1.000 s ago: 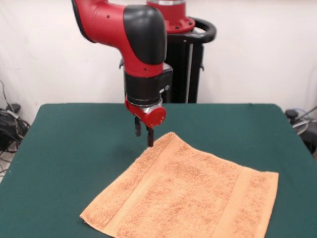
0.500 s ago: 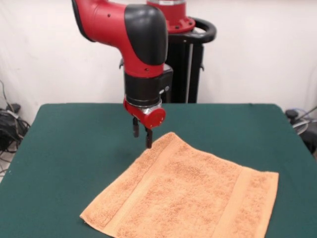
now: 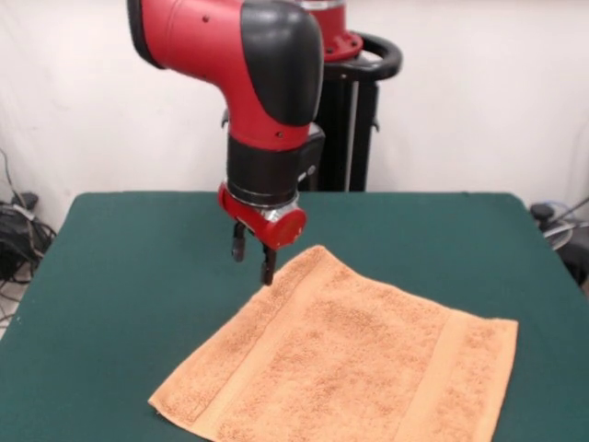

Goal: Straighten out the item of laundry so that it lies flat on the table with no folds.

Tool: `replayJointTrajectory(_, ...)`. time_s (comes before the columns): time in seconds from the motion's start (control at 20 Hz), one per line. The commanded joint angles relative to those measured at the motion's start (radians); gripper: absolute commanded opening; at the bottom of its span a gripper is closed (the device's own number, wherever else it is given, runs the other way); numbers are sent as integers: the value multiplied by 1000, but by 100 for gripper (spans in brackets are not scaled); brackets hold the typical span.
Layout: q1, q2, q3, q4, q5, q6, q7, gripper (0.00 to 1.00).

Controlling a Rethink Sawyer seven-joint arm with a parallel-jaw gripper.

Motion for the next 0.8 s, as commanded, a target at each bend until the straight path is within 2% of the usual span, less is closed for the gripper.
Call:
replayJointTrajectory(0.05, 32, -63, -50, -226, -26, 227, 56, 100)
replayJointTrajectory(0.2, 17, -37, -22, -286, 31, 243, 129, 100)
replayJointTrajectory(0.3, 31, 10, -37, -367, 57, 278, 192, 100)
replayJointTrajectory(0.35, 40, 48, -57, -441, 63, 357, 228, 100)
replayJointTrajectory(0.45, 21, 85, -36, -506, 67, 385, 212, 100)
replayJointTrajectory(0.6, 13, 105, -22, -537, 72, 395, 202, 100)
replayJointTrajectory(0.8, 20, 97, -4, -487, 97, 349, 219, 100)
